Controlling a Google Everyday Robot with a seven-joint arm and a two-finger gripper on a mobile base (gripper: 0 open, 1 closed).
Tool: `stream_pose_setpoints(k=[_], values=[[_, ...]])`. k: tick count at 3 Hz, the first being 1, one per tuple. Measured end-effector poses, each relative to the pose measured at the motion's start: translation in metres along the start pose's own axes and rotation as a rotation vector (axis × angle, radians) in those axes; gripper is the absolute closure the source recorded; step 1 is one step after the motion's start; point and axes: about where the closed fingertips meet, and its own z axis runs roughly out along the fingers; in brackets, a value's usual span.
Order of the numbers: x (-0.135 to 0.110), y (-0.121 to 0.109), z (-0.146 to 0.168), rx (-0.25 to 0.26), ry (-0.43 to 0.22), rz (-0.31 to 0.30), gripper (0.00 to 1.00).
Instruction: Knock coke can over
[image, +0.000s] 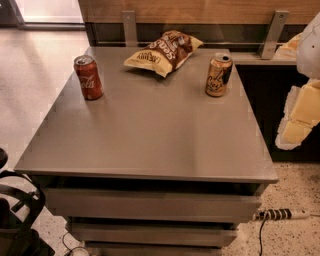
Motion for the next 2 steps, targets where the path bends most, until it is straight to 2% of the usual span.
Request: stream_pose_setpoints(k=[2], values=[[-0.0022, -0.0051, 0.0001, 0.01, -0.017, 0.011, 0.0]])
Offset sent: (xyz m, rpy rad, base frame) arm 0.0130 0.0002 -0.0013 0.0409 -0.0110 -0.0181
